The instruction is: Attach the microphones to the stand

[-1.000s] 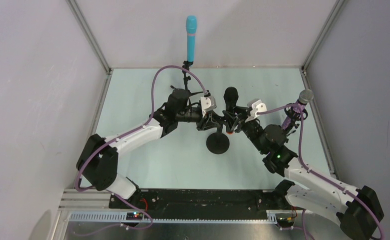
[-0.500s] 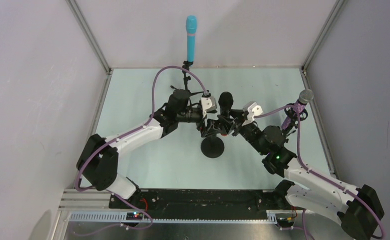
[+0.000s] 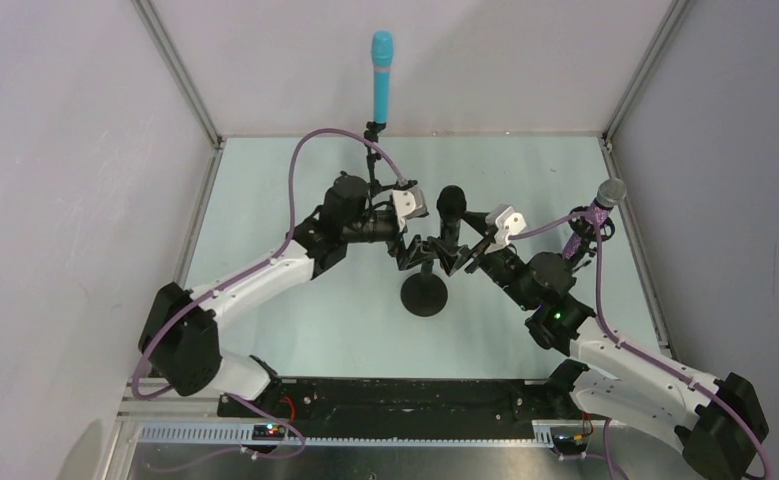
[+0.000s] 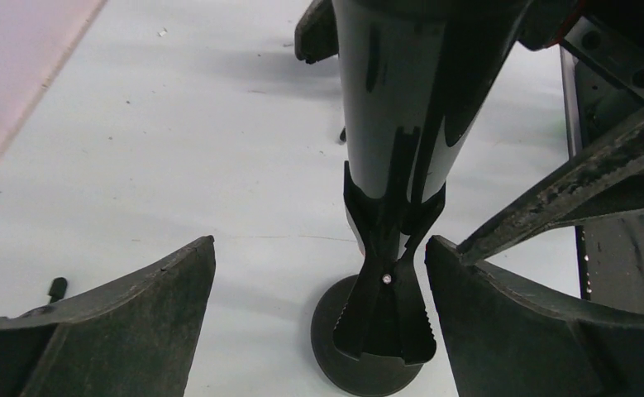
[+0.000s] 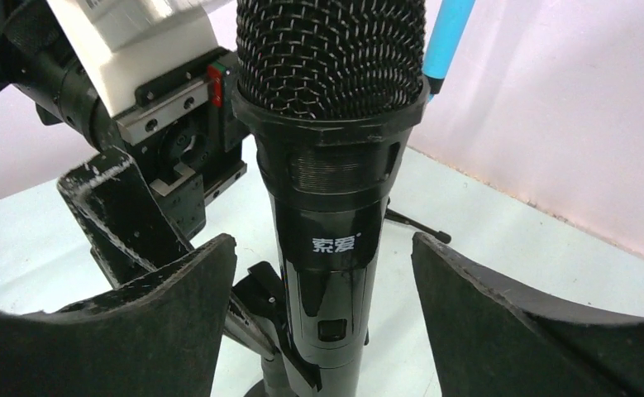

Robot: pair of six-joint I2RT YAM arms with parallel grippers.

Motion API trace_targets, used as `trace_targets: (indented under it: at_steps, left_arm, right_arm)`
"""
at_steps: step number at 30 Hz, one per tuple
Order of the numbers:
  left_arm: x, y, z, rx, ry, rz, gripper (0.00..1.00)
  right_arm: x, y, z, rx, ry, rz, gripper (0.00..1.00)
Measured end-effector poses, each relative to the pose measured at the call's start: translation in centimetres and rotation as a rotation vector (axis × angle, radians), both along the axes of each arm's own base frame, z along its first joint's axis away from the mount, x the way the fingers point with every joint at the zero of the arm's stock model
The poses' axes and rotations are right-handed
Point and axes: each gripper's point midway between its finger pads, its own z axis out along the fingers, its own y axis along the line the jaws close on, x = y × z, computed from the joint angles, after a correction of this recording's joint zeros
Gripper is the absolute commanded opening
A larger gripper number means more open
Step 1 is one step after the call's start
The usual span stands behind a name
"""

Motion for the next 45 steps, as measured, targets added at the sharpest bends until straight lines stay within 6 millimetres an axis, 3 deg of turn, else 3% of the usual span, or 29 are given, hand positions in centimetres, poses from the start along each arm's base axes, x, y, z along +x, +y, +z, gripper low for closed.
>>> trace_targets:
  at_steps: [7, 15, 23, 26, 33, 40, 45]
  left_arm:
    - [-0.2, 0.9, 2.8, -0.036, -0.067, 0.032, 1.00]
    - [-0.6, 3.3, 5.5, -0.060, -0.188, 0.117, 1.00]
    - [-0.8, 7.8, 6.7, -0.049, -0.330, 0.284, 1.00]
    - [-0.9, 9.6, 6.1, -0.035, -0.353, 0.359, 1.00]
    - [-0.5, 13.7, 2.1, 0.037, -0.319, 0.554, 1.00]
    - [0.2, 17.3, -1.6, 0.074, -0.208, 0.782, 1.00]
    - [0.6, 18.9, -3.4, 0.073, -0.129, 0.896, 1.00]
  right_arm:
    - [-0.5, -0.2, 0.7, 0.005, -0.023, 0.011, 0.99]
    - [-1.8, -0.3, 1.2, -0.009, -0.045, 0.057, 1.00]
    - [-2.6, -1.0, 1.3, -0.018, -0.041, 0.064, 0.99]
    - [-3.0, -1.3, 1.3, -0.023, -0.037, 0.064, 0.99]
    - [-3.9, -2.3, 0.5, -0.059, -0.009, 0.063, 0.99]
    - [-4.5, -3.1, -1.7, -0.115, 0.067, 0.058, 0.99]
    - [-3.7, -4.3, -3.6, -0.129, 0.158, 0.015, 0.99]
